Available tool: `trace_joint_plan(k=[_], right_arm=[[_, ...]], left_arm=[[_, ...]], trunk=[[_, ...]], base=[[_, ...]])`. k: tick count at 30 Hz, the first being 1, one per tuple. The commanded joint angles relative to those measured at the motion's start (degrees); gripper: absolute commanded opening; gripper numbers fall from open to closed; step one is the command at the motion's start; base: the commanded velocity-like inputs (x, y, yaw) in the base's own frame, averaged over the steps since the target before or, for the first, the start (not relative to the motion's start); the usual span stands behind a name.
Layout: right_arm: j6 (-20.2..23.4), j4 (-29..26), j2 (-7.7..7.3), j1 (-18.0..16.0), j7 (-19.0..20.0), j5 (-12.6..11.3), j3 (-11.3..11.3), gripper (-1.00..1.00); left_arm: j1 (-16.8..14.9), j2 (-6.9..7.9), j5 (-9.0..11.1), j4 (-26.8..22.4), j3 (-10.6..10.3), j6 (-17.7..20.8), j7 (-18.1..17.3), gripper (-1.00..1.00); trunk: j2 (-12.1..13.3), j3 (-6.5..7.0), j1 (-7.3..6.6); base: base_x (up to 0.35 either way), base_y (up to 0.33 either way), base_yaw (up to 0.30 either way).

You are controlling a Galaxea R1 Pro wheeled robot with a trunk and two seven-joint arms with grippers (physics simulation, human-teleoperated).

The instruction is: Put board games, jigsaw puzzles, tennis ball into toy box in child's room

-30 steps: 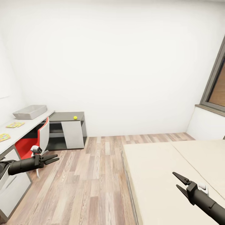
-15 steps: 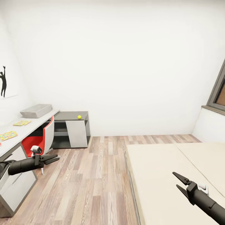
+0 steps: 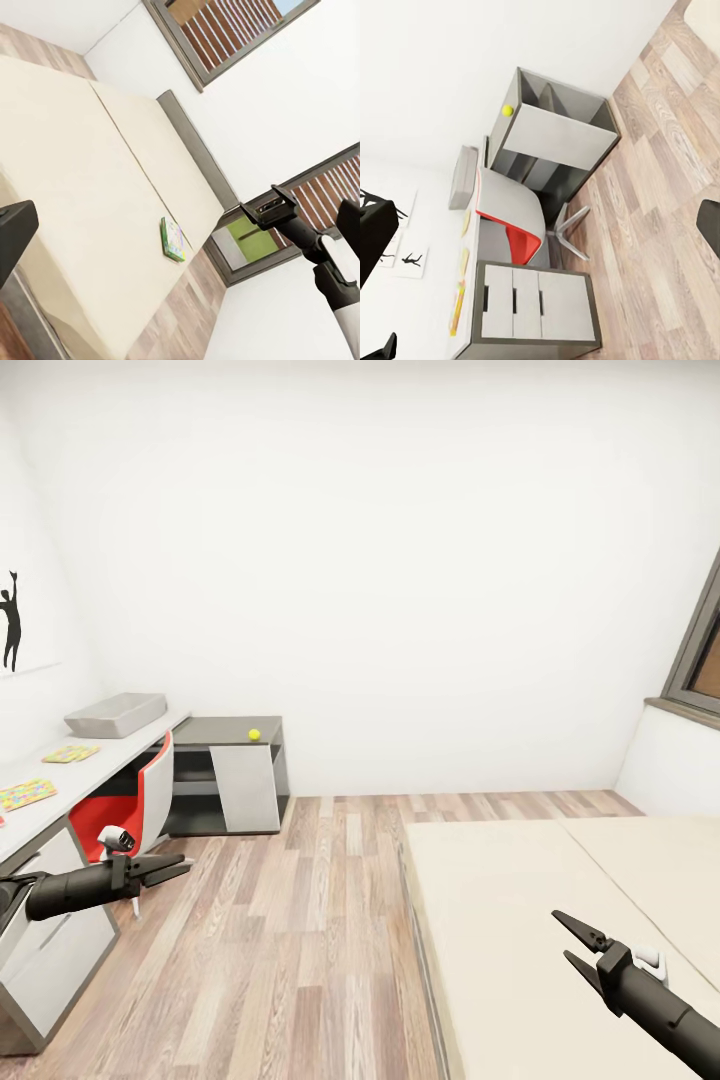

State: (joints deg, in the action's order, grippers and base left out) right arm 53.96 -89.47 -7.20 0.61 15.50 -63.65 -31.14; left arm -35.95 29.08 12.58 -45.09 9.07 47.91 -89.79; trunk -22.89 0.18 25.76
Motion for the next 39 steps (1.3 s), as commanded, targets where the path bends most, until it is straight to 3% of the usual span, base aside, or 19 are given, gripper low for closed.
trace_joint_plan(k=[1,26,39], right_arm=[[0.18,0.0,-0.01,0.01,0.5,0.46,-0.06,1.0],[0.18,0.0,-0.01,0.01,0.45,0.46,0.02,1.0],[0.18,0.0,-0.01,0.02,0.44,0.46,0.03,1.0]], left_arm=[[0.0,0.01,-0.01,0.01,-0.01,0.61,-0.21,1.0],[0.0,0.01,-0.01,0.01,-0.05,0.61,-0.21,1.0],[0.0,-0.06,-0.01,0.01,-0.1,0.61,-0.21,1.0]], trunk=[[-0.03,0.0,0.02],[-0.03,0.0,0.02],[-0.03,0.0,0.02]], base=[[0.0,-0.006,0.001],[0.0,-0.036,0.005],[0.0,-0.098,0.122]])
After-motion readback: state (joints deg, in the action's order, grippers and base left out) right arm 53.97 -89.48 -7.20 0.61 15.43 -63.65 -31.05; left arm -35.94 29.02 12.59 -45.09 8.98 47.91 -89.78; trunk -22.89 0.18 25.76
